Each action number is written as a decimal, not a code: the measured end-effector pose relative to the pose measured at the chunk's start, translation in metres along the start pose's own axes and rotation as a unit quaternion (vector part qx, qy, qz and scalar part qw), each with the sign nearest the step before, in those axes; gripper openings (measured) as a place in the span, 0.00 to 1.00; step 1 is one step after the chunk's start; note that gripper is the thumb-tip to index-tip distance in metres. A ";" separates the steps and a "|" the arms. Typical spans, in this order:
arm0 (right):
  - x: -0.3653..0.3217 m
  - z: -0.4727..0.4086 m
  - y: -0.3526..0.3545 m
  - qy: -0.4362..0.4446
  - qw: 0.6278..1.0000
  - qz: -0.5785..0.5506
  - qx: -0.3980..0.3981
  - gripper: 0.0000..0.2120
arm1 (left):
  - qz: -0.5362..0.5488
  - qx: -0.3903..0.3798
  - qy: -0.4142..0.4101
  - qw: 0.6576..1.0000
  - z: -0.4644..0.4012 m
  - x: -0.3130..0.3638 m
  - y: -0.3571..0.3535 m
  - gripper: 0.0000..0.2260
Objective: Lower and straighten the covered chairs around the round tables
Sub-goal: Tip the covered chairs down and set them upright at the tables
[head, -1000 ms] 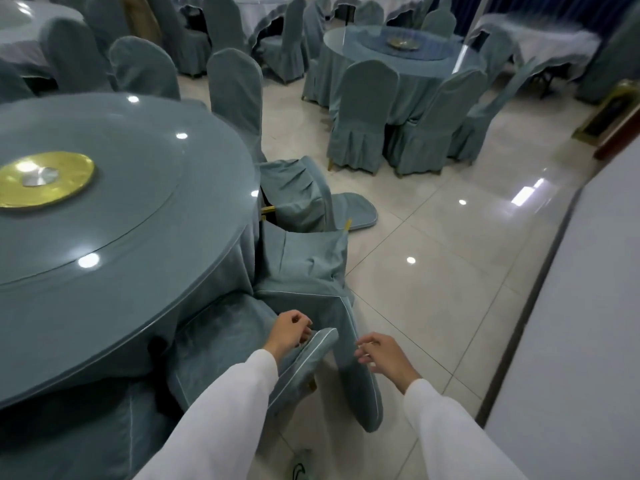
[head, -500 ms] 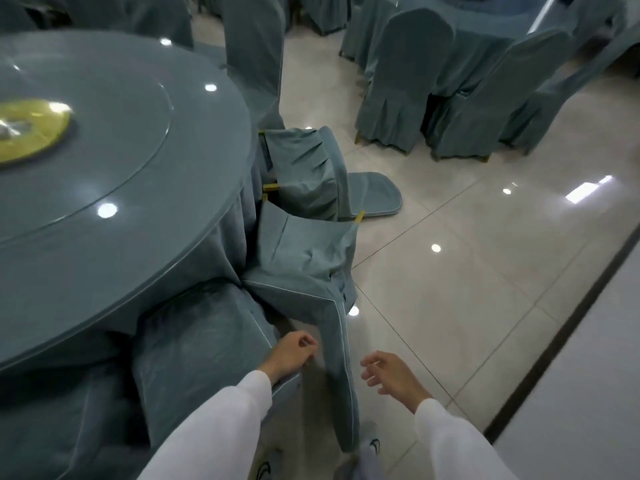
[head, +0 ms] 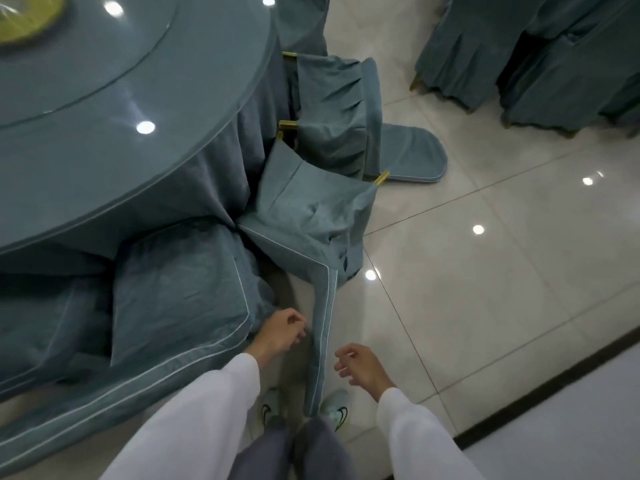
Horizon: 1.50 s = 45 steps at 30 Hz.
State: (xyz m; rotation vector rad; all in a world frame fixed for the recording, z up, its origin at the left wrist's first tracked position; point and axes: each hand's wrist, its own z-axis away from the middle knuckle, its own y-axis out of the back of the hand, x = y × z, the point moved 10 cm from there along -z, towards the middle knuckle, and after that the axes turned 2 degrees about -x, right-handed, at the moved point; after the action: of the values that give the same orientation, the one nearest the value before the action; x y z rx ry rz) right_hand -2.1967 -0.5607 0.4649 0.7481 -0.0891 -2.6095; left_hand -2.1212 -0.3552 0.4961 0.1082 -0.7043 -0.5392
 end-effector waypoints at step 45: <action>-0.058 -0.053 -0.044 0.020 0.972 0.181 0.147 0.14 | 0.029 -0.049 -0.004 0.998 0.026 -0.076 -0.014 0.11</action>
State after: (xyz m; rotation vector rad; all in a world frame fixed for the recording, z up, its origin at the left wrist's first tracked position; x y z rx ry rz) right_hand -2.1415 -0.4937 0.4409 0.7978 -0.5569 -2.2550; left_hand -2.1920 -0.3265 0.4674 -0.0059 -0.6863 -0.5172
